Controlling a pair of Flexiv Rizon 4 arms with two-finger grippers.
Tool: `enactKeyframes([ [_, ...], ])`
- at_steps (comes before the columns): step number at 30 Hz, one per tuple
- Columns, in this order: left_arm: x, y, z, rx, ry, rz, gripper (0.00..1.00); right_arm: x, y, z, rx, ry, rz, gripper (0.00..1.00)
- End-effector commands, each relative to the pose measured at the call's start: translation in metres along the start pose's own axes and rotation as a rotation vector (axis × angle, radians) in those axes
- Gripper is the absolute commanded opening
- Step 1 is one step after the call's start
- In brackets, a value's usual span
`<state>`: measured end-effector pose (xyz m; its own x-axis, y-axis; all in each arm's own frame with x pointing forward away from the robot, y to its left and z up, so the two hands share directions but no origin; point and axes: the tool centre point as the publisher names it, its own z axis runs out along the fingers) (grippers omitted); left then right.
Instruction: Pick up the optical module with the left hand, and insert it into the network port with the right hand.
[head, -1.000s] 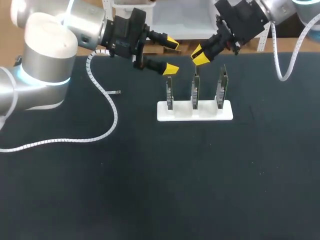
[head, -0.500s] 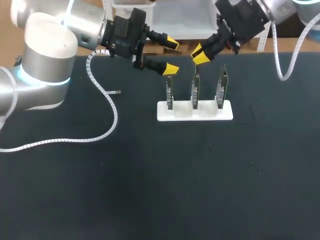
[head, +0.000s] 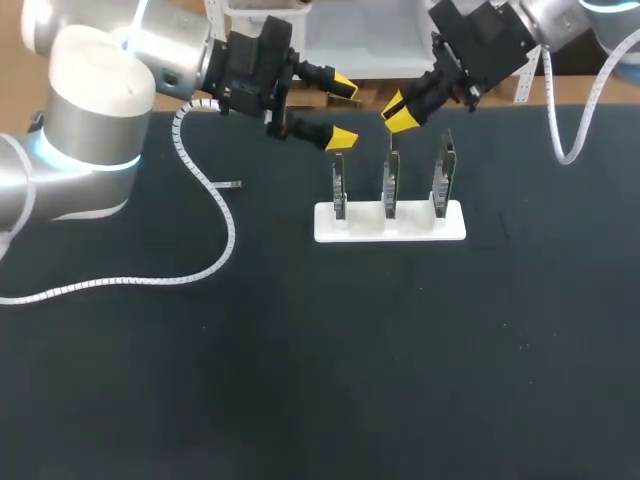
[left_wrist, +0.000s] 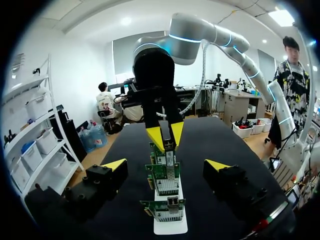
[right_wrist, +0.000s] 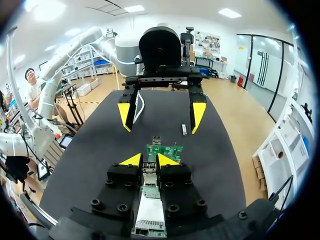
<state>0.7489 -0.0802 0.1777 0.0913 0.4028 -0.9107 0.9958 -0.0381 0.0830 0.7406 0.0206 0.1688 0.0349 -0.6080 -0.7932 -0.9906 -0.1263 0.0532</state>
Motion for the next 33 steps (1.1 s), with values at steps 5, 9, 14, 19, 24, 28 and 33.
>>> enactKeyframes([
  [5, -0.0008, 0.0004, 0.0006, 0.000, 0.006, -0.003, 1.00, 0.0064, 0.0015, 0.0059, -0.006, -0.005, 0.001, 0.00],
  [9, -0.0008, 0.0004, 0.0006, 0.000, 0.006, -0.003, 1.00, 0.0097, 0.0011, 0.0076, -0.008, -0.008, 0.006, 0.00],
  [14, -0.0008, 0.0004, 0.0006, 0.000, 0.006, -0.003, 1.00, 0.0113, 0.0007, 0.0083, -0.008, 0.001, 0.003, 0.00],
  [19, -0.0008, 0.0004, 0.0006, 0.000, 0.006, -0.003, 1.00, 0.0116, 0.0007, 0.0087, -0.010, 0.012, 0.000, 0.00],
  [24, -0.0008, 0.0004, 0.0006, 0.000, 0.006, -0.003, 1.00, 0.0085, 0.0012, 0.0082, -0.028, 0.011, 0.007, 1.00],
  [28, -0.0008, 0.0004, 0.0006, 0.000, 0.006, -0.003, 1.00, 0.0061, 0.0013, 0.0078, -0.039, 0.004, 0.002, 1.00],
  [33, -0.0008, 0.0004, 0.0006, 0.000, 0.006, -0.003, 1.00, 0.0043, 0.0000, 0.0060, -0.035, -0.004, 0.021, 1.00],
])
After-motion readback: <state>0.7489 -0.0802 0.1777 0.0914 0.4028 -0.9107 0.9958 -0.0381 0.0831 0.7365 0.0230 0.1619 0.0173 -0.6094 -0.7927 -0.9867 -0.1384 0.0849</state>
